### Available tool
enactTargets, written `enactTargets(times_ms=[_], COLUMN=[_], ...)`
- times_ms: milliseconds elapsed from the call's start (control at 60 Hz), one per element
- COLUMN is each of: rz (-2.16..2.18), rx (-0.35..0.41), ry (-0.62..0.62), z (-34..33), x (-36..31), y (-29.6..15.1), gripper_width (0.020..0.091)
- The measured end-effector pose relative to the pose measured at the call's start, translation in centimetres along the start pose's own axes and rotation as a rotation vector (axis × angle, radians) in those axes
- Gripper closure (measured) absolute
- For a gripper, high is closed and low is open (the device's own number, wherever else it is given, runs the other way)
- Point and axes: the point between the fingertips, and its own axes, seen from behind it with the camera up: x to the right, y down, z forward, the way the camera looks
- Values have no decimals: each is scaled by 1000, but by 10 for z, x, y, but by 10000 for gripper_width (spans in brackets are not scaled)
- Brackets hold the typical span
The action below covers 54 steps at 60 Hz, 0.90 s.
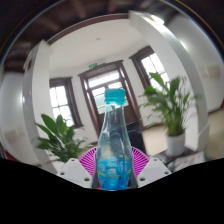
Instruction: Pour water
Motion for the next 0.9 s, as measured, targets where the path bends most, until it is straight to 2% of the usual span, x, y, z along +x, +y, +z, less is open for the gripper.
enactTargets(times_ms=[67, 83, 150, 267, 383, 533, 683, 750, 800, 900], rz=[-169, -212, -348, -396, -352, -352, -349, -319, -295, -261], rx=[-6, -7, -19, -43, -86, -166, -204, -200, -146, -135], ry=[81, 102, 211, 325, 410, 465, 460, 449, 452, 449], z=[20, -1, 13, 2, 12, 14, 20, 20, 20, 12], x=[34, 45, 96, 182, 267, 341, 372, 378, 378, 376], y=[-29, -17, -34, -25, 7, 68, 113, 129, 120, 114], gripper_width=[655, 656, 655, 655, 642, 642, 638, 628, 636, 627])
